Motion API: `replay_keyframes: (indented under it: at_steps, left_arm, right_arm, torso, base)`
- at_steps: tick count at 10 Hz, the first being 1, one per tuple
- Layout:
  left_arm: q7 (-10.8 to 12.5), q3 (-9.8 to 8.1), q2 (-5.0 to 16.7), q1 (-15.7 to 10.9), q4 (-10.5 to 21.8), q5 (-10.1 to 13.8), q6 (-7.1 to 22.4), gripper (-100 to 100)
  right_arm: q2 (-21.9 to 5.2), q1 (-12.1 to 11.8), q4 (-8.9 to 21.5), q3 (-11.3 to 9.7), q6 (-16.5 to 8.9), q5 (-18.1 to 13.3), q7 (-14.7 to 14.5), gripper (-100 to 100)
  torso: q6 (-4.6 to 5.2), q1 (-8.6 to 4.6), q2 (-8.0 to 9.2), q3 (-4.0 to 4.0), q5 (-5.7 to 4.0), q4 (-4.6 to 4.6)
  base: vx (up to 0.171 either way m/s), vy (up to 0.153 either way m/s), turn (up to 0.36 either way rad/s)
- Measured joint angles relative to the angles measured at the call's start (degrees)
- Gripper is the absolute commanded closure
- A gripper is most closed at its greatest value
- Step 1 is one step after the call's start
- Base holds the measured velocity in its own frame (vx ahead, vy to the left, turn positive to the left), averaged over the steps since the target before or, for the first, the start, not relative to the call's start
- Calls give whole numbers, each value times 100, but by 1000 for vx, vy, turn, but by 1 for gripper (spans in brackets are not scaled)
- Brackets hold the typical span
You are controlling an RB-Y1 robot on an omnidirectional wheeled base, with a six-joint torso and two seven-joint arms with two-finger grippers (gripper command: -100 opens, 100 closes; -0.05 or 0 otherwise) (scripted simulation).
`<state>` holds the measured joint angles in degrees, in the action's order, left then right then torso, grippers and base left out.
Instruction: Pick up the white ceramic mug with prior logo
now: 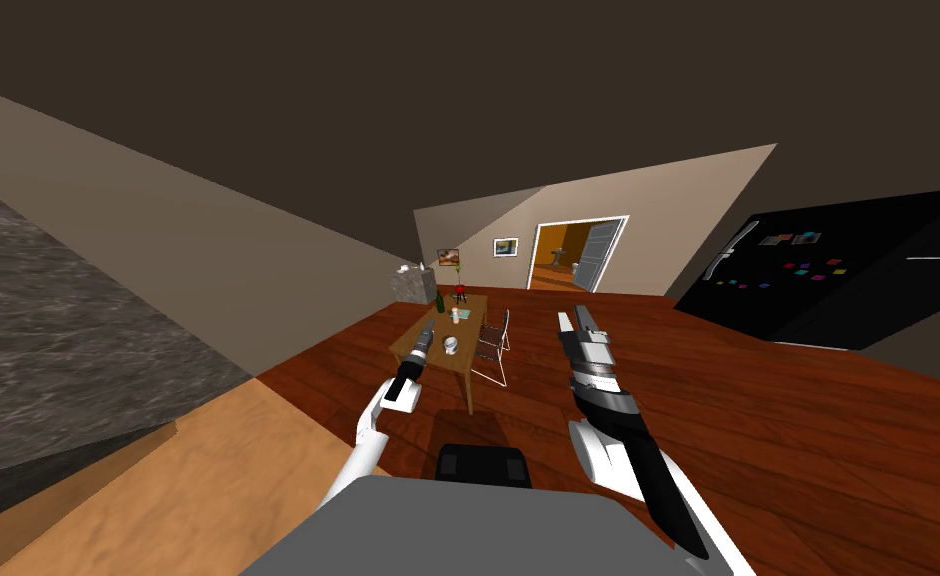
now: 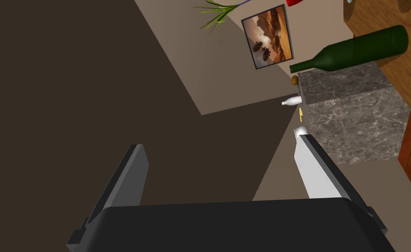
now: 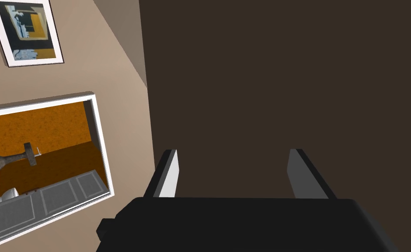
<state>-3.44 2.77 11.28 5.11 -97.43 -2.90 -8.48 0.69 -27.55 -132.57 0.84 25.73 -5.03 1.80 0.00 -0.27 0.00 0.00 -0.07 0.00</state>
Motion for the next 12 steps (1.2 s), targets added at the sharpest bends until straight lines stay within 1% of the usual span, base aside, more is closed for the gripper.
replay_keyframes:
  at_steps: [1, 2, 3, 4, 5, 6, 7, 8, 9, 10, 11, 12]
  left_arm:
    - [-1, -14, 17, -98, 163, 14, 75, -100]
    - [-9, -27, 15, -179, 392, 23, 109, -100]
    - [-16, -33, 15, -226, 481, 28, 178, -100]
    - [-25, -49, 11, -328, 651, 36, 283, -100]
    - [-44, -79, -12, -512, 815, 41, 462, -100]
    - [-49, -86, -6, -541, 930, 50, 573, -100]
    - [-49, -94, -7, -576, 1055, 53, 583, -100]
    - [-41, -123, 14, -715, 1253, 73, 643, -100]
    - [-44, -133, 6, -744, 1329, 74, 722, -100]
    - [-58, -170, -21, -899, 1559, 72, 793, -100]
    - [-75, -189, -49, -953, 1684, 64, 858, -100]
    - [-87, -232, -69, -1102, 1929, 63, 940, -100]
  right_arm:
    - [0, 0, 0, 0, 0, 0, 0, 0]
    - [0, 0, 0, 0, 0, 0, 0, 0]
    - [0, 0, 0, 0, 0, 0, 0, 0]
    - [0, 0, 0, 0, 0, 0, 0, 0]
    - [0, 0, 0, 0, 0, 0, 0, 0]
    - [0, 0, 0, 0, 0, 0, 0, 0]
    - [0, 0, 0, 0, 0, 0, 0, 0]
    - [0, 0, 0, 0, 0, 0, 0, 0]
    - [0, 0, 0, 0, 0, 0, 0, 0]
    - [0, 0, 0, 0, 0, 0, 0, 0]
    - [0, 0, 0, 0, 0, 0, 0, 0]
    - [0, 0, 0, 0, 0, 0, 0, 0]
  torso:
    - [1, 8, 0, 0, 1, 0]
    - [0, 10, -3, -2, 2, -1]
    - [0, 12, -4, -2, 2, -1]
    - [0, 10, -5, -3, 2, -1]
    - [1, 1, -4, -2, 0, 0]
    - [0, 2, -3, -2, 0, -1]
    - [0, 13, -5, -3, 2, -1]
    - [0, 14, -10, -5, 3, -2]
    - [0, 15, -9, -5, 3, -2]
    - [0, 13, -12, -6, 3, -2]
    - [0, 13, -10, -6, 2, -2]
    - [0, 8, -14, -8, 1, -3]
  base:
    - [-4, -45, 49]
    - [0, -41, 33]
    - [-1, -48, 62]
    - [-10, -74, 84]
    - [-5, -69, 24]
    - [5, -33, -3]
    - [13, -35, 43]
    - [11, -33, 31]
    - [14, -39, 47]
    - [11, -40, 23]
    - [20, -53, 37]
    - [26, -71, 60]
